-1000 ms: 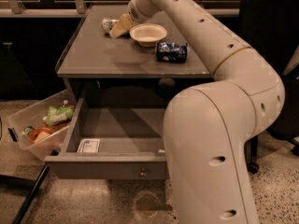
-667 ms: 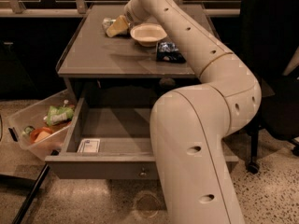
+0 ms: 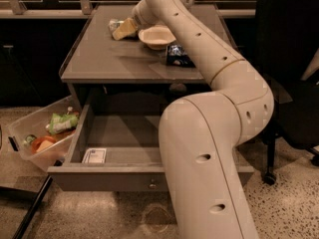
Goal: Place 7up can into top drawer
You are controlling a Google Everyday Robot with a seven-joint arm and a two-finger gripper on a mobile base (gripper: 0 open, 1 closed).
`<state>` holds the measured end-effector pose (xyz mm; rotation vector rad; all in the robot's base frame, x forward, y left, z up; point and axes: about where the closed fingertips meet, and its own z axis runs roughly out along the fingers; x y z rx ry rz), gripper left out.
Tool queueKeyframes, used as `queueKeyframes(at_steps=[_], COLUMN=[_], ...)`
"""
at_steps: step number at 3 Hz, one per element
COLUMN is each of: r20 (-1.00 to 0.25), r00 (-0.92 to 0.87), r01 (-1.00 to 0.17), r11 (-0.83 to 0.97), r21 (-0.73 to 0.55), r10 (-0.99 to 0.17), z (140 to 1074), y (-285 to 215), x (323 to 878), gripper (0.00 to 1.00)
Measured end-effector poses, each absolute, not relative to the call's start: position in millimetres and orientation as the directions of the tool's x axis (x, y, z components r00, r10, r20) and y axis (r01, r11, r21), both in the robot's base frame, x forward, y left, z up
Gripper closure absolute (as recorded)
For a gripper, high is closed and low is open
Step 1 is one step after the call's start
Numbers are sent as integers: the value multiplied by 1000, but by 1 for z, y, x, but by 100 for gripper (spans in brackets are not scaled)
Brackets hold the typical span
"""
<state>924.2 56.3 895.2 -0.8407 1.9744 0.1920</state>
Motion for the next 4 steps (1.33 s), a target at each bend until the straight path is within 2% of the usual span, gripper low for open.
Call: queueKeyframes(at_steps=[4], r20=[-883], r00=[-276], r01=[-648], r11=[752], r21=[-121], r10=[-380], z=[875], y=[92], x=[955], gripper=[0])
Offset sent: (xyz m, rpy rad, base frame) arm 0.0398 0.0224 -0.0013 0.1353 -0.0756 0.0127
